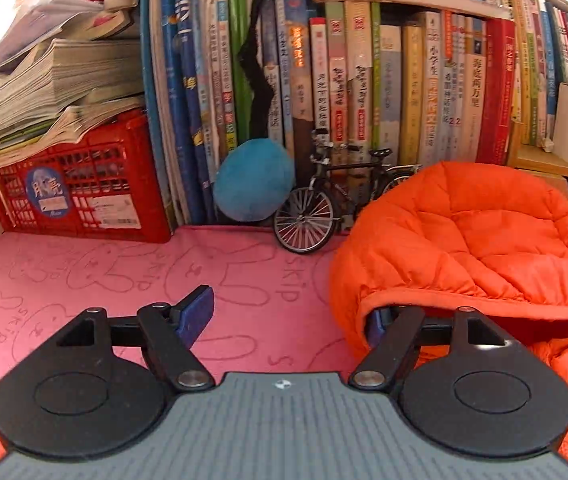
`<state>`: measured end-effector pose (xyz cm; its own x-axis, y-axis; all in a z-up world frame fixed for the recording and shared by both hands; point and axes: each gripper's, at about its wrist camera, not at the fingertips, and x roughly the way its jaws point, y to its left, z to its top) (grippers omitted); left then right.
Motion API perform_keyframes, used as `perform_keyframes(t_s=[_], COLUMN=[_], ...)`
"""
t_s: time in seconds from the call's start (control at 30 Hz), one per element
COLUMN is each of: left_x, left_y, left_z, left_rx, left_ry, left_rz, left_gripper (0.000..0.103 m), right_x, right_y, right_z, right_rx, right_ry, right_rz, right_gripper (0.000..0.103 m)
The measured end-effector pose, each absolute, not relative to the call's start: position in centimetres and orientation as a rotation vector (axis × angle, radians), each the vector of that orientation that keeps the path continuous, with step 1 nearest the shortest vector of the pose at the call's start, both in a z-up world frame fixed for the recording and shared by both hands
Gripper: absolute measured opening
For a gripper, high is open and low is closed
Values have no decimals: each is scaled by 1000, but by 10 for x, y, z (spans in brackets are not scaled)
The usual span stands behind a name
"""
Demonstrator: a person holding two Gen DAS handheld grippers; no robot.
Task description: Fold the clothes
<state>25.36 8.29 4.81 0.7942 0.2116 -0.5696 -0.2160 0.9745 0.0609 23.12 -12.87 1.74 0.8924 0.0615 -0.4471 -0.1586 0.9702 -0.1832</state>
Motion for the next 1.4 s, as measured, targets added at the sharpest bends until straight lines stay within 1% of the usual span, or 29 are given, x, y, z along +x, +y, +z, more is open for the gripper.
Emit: perform_keyframes(t_s=[0.03, 0.1, 0.13, 0.2, 0.23, 0.27, 0.3, 0.37, 0.43, 0.5, 0.6, 0.7, 0.83, 0.9, 0.93, 1.0, 1.03, 1.07, 1.1, 1.13, 1.17, 1.33, 1.4], left_x=[250, 239, 228, 208, 204, 204, 206, 219, 229, 235, 243, 245, 246, 247, 247, 245, 242, 239, 235, 232, 228, 211, 207], left_y=[88, 89, 85, 75, 70, 68, 67, 77, 87, 89, 90, 95, 107, 109, 111, 116, 118, 120, 122, 123, 123, 124, 129], left_z=[47, 50, 57, 68, 70, 69, 66, 56, 42, 29, 12, 7, 3, 4, 5, 9, 13, 18, 23, 28, 35, 58, 71], left_rx=[-8, 11, 43, 114, 160, 199, 223, 210, 152, 133, 120, 96, 38, 28, 16, 12, 19, 33, 47, 64, 89, 203, 153], left_ry=[600, 533, 447, 280, 233, 229, 247, 374, 515, 584, 660, 680, 698, 701, 705, 716, 718, 713, 708, 700, 689, 634, 588], left_rz=[231, 248, 268, 310, 329, 339, 340, 308, 273, 266, 262, 268, 254, 239, 217, 160, 130, 104, 78, 50, 18, -104, -104], left_gripper=[80, 80, 80, 80, 80, 81, 81, 85, 87, 90, 90, 95, 99, 99, 98, 96, 96, 96, 96, 97, 100, 101, 101], right_x=[231, 231, 227, 206, 195, 188, 186, 203, 222, 237, 245, 251, 251, 250, 249, 243, 239, 235, 231, 227, 223, 204, 200], right_y=[-132, -137, -136, -125, -120, -118, -118, -125, -139, -149, -148, -141, -143, -139, -136, -132, -132, -134, -137, -141, -146, -164, -173], right_z=[17, 16, 18, 25, 28, 29, 29, 24, 16, 4, -11, -21, -23, -22, -21, -18, -14, -9, -4, 3, 10, 41, 51], right_rx=[-216, -222, -254, -347, -387, -414, -431, -430, -370, -295, -287, -320, -321, -353, -381, -413, -416, -405, -387, -366, -341, -251, -163], right_ry=[452, 439, 403, 232, 145, 83, 62, 189, 345, 470, 544, 602, 608, 599, 590, 572, 561, 547, 532, 518, 505, 486, 456], right_rz=[105, 82, 61, 21, 2, -11, -13, 25, 64, 86, 88, 100, 106, 96, 99, 127, 139, 154, 171, 196, 236, 446, 490], right_gripper=[27, 27, 27, 26, 26, 26, 26, 26, 31, 33, 34, 34, 36, 39, 43, 44, 48, 56, 63, 72, 79, 94, 95])
